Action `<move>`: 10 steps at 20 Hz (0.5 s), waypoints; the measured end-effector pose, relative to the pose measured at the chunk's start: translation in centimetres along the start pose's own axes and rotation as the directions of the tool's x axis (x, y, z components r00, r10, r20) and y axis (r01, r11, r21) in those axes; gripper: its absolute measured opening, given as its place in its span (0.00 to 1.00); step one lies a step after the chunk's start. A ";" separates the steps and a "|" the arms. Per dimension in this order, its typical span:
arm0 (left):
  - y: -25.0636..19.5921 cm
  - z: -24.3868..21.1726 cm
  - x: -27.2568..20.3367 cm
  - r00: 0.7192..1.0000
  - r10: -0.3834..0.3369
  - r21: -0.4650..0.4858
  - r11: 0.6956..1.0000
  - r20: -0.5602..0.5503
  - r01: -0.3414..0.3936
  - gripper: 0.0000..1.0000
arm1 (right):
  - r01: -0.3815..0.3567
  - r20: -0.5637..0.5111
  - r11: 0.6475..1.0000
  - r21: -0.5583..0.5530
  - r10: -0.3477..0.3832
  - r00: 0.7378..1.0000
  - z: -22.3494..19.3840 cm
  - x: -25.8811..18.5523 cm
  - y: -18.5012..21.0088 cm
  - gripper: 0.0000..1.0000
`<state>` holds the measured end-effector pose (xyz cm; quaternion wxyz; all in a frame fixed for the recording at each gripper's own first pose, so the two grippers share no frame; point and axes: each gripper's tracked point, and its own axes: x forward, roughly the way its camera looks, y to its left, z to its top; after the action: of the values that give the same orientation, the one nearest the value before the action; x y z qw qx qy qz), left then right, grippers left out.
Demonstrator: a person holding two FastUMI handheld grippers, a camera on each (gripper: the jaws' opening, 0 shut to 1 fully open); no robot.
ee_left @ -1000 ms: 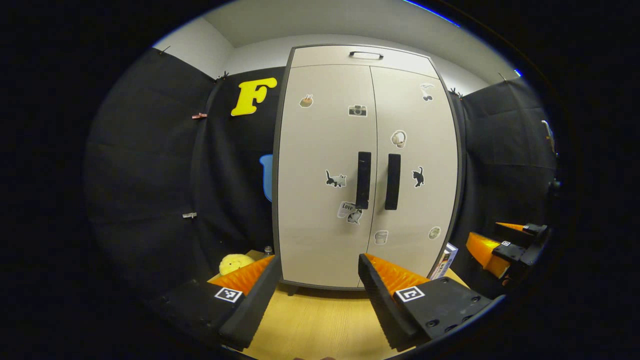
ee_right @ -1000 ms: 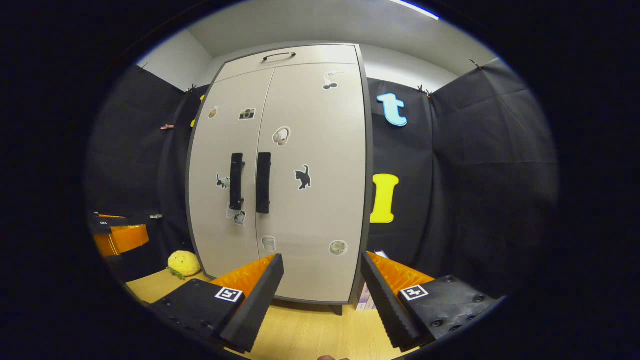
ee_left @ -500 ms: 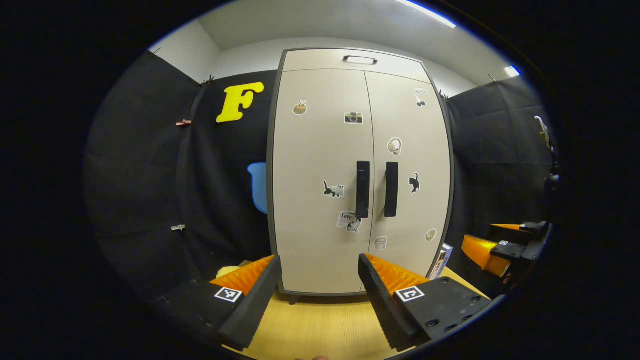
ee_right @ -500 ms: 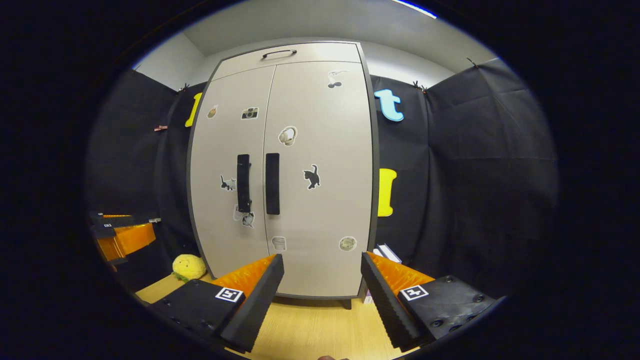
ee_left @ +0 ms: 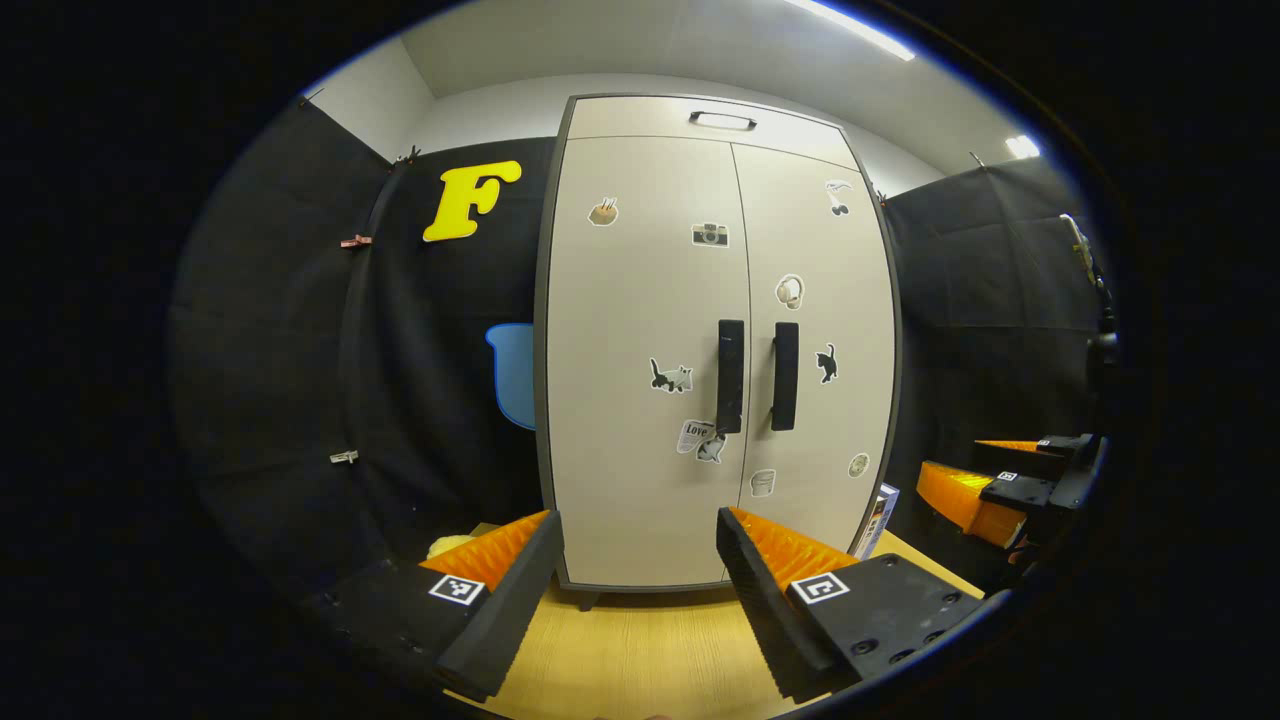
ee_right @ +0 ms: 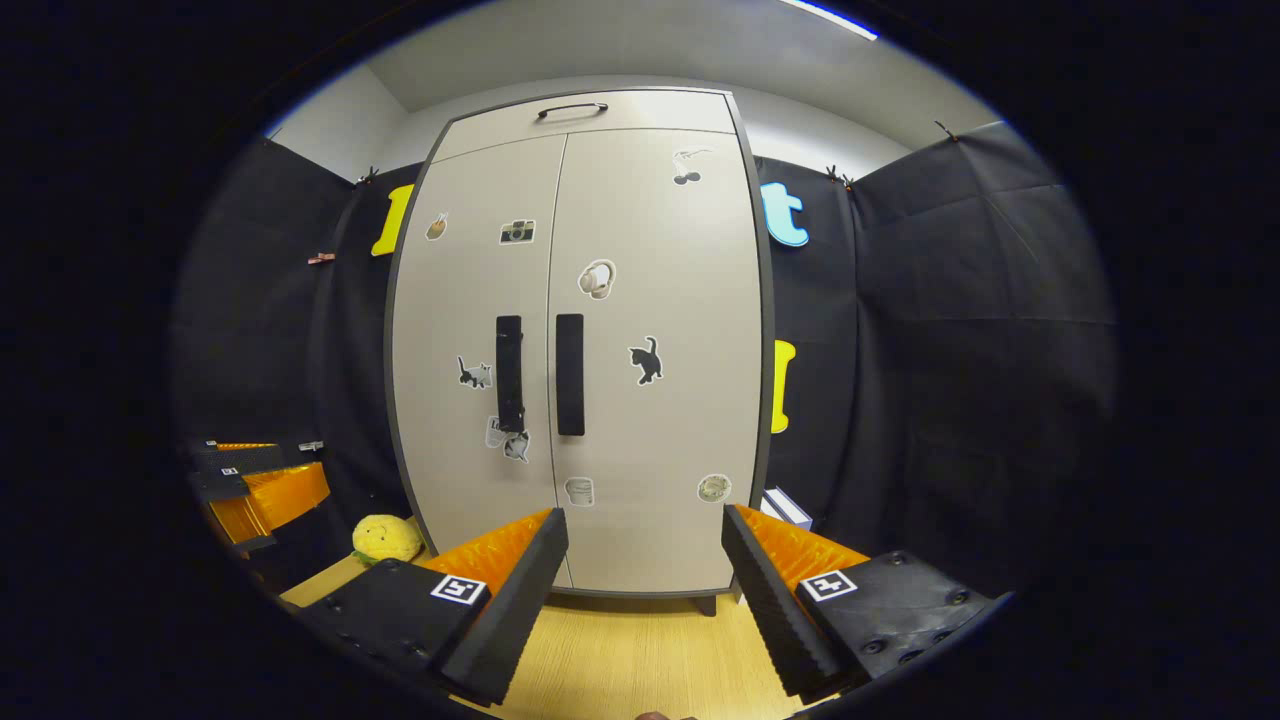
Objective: Open the right door of the double-door shoe cabinet with the right hand, and open the left door with the left hand.
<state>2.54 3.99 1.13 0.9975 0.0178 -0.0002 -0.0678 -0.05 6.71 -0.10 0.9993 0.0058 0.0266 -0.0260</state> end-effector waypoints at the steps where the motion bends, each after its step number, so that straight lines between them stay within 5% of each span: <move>1: 0.2 -0.1 0.0 1.000 0.000 0.004 1.000 -0.001 0.000 0.95 | 0.002 -0.002 1.000 -0.002 -0.002 1.000 -0.1 0.0 0.2 0.98; 10: 3.1 -1.2 -0.9 1.000 0.009 0.040 0.999 -0.005 -0.009 0.95 | 0.019 -0.035 1.000 -0.003 -0.019 0.999 0.5 0.5 2.7 0.98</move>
<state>2.10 7.22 0.08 0.9973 0.0379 0.0010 -0.0634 0.66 9.40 0.42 0.9984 0.0046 0.0441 -0.0355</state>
